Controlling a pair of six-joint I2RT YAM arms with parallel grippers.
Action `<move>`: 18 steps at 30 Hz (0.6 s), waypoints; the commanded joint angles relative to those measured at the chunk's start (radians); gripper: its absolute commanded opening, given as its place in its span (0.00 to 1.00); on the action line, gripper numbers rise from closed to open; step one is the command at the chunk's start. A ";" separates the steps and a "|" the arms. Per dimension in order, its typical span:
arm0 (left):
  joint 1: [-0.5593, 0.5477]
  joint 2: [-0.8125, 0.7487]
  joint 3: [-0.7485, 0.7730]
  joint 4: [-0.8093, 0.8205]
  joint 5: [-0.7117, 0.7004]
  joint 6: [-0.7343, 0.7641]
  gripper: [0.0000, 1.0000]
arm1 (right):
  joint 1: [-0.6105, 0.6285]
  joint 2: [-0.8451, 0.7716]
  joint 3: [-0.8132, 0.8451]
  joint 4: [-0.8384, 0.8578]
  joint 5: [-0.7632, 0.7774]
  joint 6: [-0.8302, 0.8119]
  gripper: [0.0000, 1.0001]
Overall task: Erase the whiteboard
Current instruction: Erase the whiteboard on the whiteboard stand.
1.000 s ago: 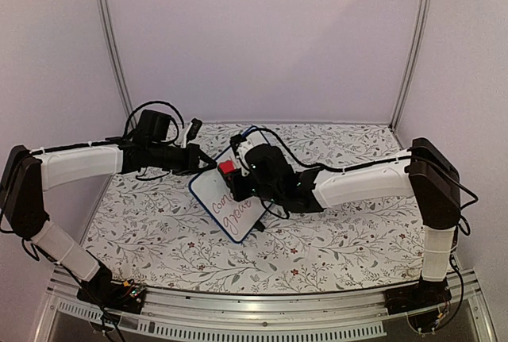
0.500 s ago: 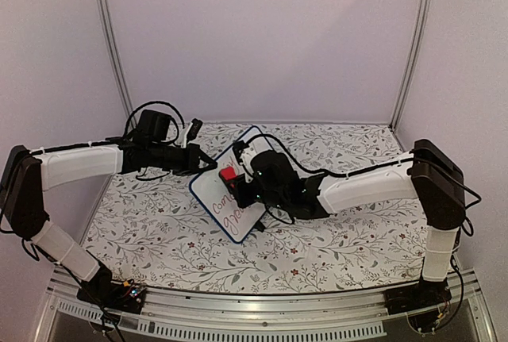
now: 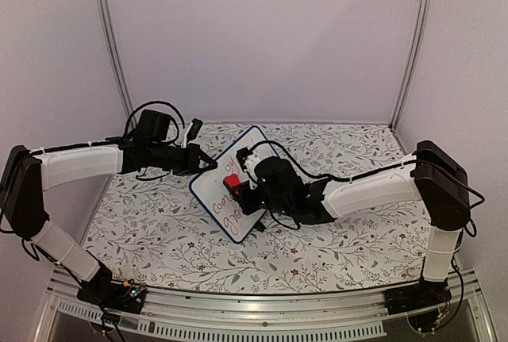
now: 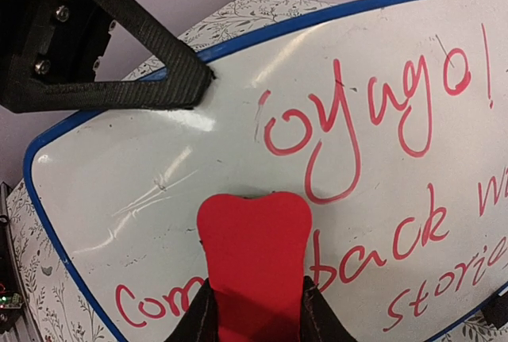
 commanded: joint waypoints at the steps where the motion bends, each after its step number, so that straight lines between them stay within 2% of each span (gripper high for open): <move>1: -0.022 -0.034 0.001 0.023 0.048 0.006 0.00 | -0.018 -0.003 0.017 -0.066 0.007 0.024 0.22; 18: -0.022 -0.035 0.002 0.022 0.051 0.009 0.00 | -0.055 0.071 0.171 -0.124 0.007 -0.003 0.23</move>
